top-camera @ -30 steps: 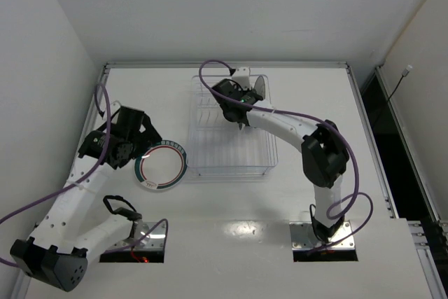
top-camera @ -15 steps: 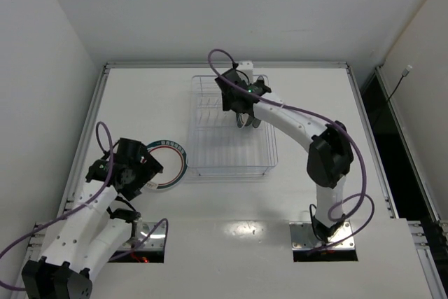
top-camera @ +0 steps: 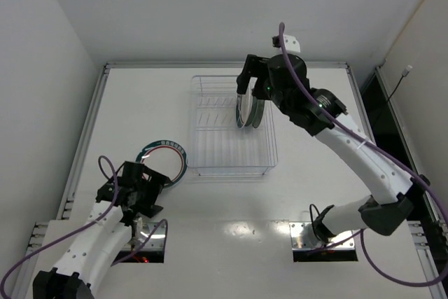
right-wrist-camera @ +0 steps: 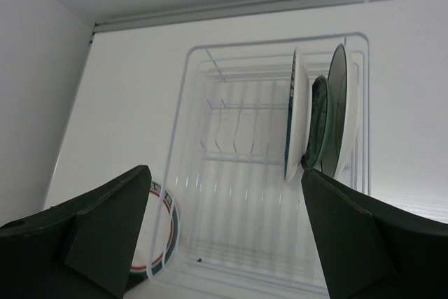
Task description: Load the plates into the dish rack
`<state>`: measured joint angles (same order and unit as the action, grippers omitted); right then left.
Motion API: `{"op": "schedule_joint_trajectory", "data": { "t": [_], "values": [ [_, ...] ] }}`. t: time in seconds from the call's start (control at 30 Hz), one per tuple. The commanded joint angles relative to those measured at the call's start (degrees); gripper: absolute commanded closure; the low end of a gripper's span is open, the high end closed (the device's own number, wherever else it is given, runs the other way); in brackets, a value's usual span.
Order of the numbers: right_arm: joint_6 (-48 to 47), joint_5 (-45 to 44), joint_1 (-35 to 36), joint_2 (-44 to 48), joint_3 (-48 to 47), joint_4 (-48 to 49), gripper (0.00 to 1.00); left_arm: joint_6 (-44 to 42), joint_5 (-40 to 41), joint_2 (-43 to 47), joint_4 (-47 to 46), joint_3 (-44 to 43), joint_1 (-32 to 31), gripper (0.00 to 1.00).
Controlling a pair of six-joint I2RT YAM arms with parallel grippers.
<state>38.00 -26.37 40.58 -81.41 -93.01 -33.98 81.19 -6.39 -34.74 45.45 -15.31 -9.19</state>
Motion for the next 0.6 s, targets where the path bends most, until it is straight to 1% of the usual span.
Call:
{"op": "schedule_joint_trajectory", "data": {
  "t": [0.0,0.03,0.07,0.1,0.2,0.33,0.4,0.43,0.5,0.53,0.57],
  "values": [
    [0.7,3.6,-0.1,3.3,4.7,0.8,0.13,5.6,0.2,0.5,-4.8,0.8,0.7,0.06],
    [0.7,3.6,-0.1,4.7,6.5,0.8,0.13,6.1,0.8,0.5,-4.8,1.5,0.7,0.09],
    [1.3,3.6,-0.1,5.9,7.4,0.8,0.13,7.1,1.4,0.5,-4.8,2.0,1.2,0.19],
    [1.3,3.6,-0.1,8.3,8.0,0.8,0.13,7.1,2.3,0.5,-5.4,2.0,1.2,0.23],
    [1.3,4.1,-0.7,10.9,9.2,0.8,0.13,7.7,4.8,-0.8,-6.6,2.0,1.8,0.23],
    [1.3,4.1,-0.7,13.0,8.5,-2.4,0.13,7.7,7.1,-4.5,-8.9,2.0,2.4,0.24],
    [1.3,3.6,-0.7,14.6,8.0,-3.3,0.1,5.9,7.1,-8.1,-10.7,2.0,4.3,0.3],
    [1.3,3.6,-0.7,14.6,8.0,-4.2,0.1,5.9,7.1,-9.4,-10.7,2.0,4.9,0.3],
    [1.3,3.6,-0.7,15.2,7.2,-5.8,0.1,3.5,6.5,-12.7,-12.9,2.0,7.2,0.33],
    [0.8,4.2,-0.7,15.2,6.4,-5.8,0.09,2.8,5.3,-13.8,-15.1,2.0,8.0,0.33],
    [0.8,4.7,-0.7,15.8,6.4,-6.6,0.09,1.2,3.6,-15.7,-16.3,2.6,9.7,0.4]
  ]
}}
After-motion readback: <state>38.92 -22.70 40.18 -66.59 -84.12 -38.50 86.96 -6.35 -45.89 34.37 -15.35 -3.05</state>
